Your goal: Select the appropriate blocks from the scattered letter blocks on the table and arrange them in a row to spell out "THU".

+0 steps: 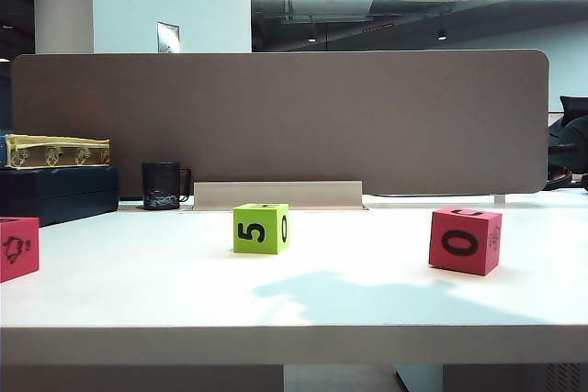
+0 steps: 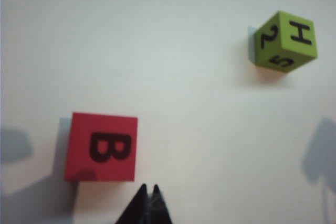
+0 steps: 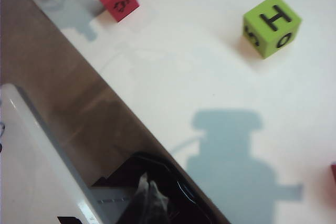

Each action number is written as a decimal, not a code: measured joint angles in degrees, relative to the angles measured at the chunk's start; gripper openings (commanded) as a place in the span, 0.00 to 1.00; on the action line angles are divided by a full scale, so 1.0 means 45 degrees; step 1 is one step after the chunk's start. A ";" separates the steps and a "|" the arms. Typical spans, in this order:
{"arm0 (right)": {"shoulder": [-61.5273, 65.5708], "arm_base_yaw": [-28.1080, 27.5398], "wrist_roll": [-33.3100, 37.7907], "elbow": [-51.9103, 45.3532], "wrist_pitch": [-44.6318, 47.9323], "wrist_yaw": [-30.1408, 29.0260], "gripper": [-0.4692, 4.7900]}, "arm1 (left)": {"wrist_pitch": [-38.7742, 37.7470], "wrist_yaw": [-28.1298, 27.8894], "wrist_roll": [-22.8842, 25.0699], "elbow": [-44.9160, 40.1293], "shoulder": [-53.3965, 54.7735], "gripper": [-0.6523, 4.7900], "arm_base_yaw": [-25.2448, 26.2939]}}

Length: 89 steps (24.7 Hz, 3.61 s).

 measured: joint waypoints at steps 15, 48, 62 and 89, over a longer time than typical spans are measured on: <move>0.0131 0.0301 -0.0204 0.0651 0.0155 0.0087 0.08 | -0.1423 -0.1341 0.0680 0.1715 0.3070 0.11 -0.0005; 0.0141 0.0311 -0.0306 0.0651 -0.0495 0.0248 0.08 | -0.1787 0.2977 -0.0627 0.1758 0.3186 0.11 0.4643; 0.0141 0.0301 -0.0330 0.0651 -0.0597 0.0845 0.08 | -0.2939 -0.4430 0.0034 0.1758 0.3186 0.11 -0.2676; 0.0204 0.0296 -0.0539 0.0651 -0.0738 0.1418 0.08 | -0.0024 -0.4886 0.0525 0.3303 0.7038 0.11 -0.2681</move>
